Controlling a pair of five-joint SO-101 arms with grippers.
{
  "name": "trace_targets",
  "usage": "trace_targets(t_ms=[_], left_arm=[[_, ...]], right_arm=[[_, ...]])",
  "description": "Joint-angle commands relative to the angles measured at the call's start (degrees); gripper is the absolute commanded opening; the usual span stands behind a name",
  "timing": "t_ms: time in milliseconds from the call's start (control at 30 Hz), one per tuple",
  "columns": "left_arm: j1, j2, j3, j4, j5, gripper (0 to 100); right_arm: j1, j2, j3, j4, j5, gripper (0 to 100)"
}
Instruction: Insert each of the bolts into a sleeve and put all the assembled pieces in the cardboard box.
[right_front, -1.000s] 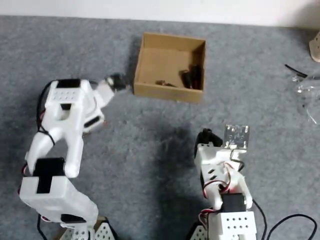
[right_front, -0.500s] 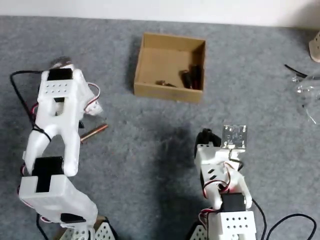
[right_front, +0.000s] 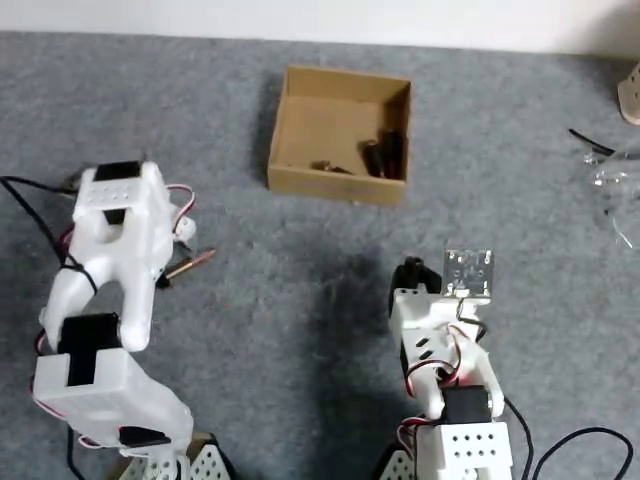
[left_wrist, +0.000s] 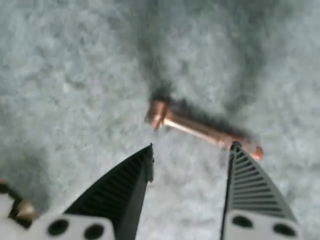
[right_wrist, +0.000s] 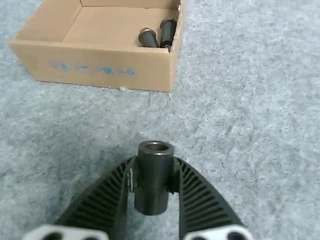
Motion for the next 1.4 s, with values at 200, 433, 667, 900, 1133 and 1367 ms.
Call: trace_targets(t_ms=[200, 433, 667, 900, 1133, 1367], left_arm=[[-0.66, -0.31, 11.65, -23.03, 4.57, 23], [-0.66, -0.31, 14.9, -29.71, 4.66, 23], [-0.31, -0.31, 17.01, -29.71, 8.62, 22], [0.4, -0.4, 16.84, -29.63, 8.35, 2], [2.68, -0.84, 16.84, -29.63, 2.11, 1], [6.9, -7.43, 15.25, -27.43, -12.75, 0]], right_arm=[[0.57, -1.1, 1.45, -2.33, 0.79, 0.5], [0.48, -1.1, 1.45, -2.33, 0.79, 0.5], [0.48, -1.1, 1.45, -2.33, 0.79, 0.5], [0.48, -1.1, 1.45, -2.33, 0.79, 0.5], [0.48, -1.1, 1.45, -2.33, 0.79, 0.5], [0.48, -1.1, 1.45, -2.33, 0.79, 0.5]])
